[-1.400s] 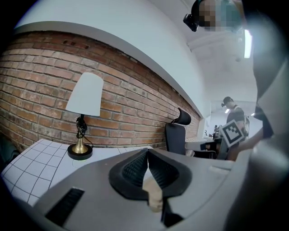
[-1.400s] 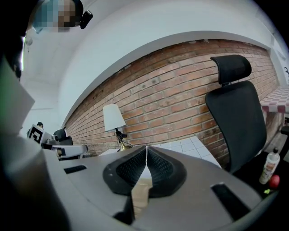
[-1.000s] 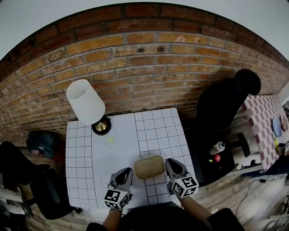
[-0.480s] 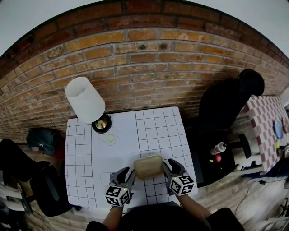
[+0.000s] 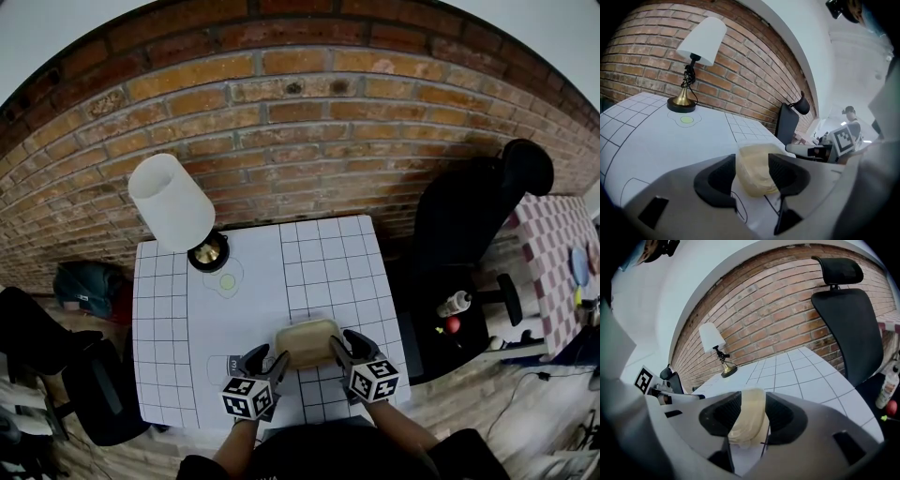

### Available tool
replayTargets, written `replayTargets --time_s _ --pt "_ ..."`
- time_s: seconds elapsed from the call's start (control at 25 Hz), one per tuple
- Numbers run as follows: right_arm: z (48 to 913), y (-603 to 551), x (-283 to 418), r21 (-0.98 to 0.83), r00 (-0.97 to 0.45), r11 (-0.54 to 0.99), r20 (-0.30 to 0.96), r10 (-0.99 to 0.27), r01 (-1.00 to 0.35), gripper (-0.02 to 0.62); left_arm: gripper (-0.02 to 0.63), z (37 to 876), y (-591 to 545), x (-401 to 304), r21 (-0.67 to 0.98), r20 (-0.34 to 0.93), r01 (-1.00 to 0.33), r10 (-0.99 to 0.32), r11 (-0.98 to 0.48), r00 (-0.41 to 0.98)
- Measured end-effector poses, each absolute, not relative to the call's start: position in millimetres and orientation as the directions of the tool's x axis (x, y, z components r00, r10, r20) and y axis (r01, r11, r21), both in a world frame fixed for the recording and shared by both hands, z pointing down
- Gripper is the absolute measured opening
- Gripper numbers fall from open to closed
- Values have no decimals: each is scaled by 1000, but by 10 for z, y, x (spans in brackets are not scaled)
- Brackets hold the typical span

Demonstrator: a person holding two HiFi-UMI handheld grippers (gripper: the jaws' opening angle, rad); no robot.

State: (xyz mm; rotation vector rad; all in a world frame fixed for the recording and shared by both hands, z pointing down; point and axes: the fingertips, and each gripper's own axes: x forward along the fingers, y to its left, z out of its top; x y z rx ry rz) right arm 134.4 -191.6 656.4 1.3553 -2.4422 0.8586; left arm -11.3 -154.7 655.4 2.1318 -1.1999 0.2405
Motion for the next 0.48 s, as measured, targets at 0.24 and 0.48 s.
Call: replayTargets --time_s 0.24,0.48 --pt "6613 -1879 1342 -395 -550 394 460 -697 -830 141 212 6623 -1557 -107 487 465 -807 -682 -336 564" --pt "6612 -1852 1339 -400 -544 384 453 -707 -832 139 212 6677 -1541 -94 521 466 -791 -669 -321 579"
